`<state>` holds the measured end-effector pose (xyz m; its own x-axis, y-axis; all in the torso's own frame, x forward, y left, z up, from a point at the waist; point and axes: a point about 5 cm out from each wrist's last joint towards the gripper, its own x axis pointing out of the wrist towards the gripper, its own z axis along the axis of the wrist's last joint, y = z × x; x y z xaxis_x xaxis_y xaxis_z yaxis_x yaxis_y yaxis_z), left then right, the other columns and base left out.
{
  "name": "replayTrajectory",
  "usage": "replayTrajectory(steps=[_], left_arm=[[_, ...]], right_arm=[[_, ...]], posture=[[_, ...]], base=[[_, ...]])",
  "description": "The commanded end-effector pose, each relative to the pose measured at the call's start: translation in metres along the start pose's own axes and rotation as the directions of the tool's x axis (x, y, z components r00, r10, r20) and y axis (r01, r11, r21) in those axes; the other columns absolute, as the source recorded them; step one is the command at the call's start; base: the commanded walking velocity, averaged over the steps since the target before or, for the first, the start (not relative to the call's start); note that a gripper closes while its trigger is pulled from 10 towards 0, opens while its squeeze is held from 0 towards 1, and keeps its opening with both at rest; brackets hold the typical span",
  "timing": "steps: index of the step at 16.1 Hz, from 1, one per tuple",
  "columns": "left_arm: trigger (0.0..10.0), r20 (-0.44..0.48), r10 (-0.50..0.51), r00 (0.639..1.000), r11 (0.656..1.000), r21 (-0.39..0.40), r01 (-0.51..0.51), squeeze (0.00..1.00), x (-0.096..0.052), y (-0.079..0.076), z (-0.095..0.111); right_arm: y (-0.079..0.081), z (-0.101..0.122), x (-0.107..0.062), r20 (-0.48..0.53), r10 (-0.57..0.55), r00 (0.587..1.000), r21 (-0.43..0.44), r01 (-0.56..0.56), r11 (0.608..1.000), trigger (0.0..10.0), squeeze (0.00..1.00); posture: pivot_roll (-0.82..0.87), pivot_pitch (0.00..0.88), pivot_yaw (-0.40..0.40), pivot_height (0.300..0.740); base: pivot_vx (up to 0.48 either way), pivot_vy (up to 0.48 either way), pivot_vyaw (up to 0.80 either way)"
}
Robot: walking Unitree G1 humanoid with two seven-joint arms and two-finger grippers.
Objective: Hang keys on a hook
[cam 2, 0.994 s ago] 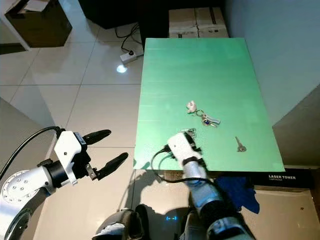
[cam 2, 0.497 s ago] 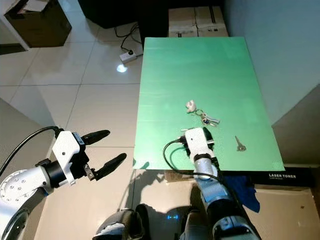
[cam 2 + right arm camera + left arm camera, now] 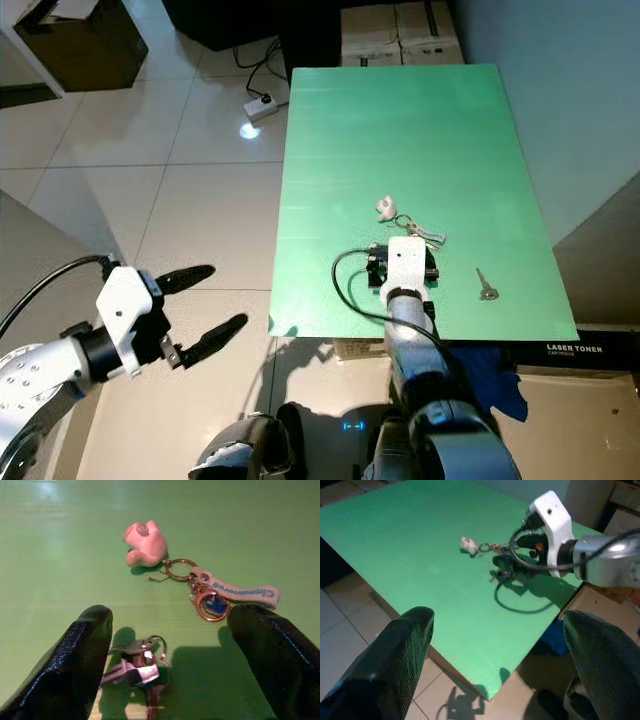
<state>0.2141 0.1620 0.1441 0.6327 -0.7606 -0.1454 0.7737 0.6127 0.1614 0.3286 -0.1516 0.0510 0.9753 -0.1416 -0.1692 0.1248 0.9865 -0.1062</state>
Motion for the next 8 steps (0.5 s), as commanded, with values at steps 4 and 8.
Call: replayTrajectory(steps=[4,8], left_arm=[[10.0,-0.016,0.004,1.0,1.0,0.002,-0.004,0.0,-0.0086,0.0007,0.002],[10.0,-0.021,0.006,1.0,1.0,0.005,-0.006,0.0,-0.0097,0.0012,0.0029]], right_arm=[[0.012,-0.0065,-0.0002,-0.071,0.02,0.997,0.064,-0.015,0.998,8.5,0.0],[0.0132,-0.0107,0.0023,-0.151,0.004,0.988,0.067,0.006,0.998,2.5,0.0]], posture=[[0.14,0.279,0.179,0.74],[0.15,0.28,0.183,0.74]], base=[[0.0,0.0,0.0],[0.0,0.0,0.0]])
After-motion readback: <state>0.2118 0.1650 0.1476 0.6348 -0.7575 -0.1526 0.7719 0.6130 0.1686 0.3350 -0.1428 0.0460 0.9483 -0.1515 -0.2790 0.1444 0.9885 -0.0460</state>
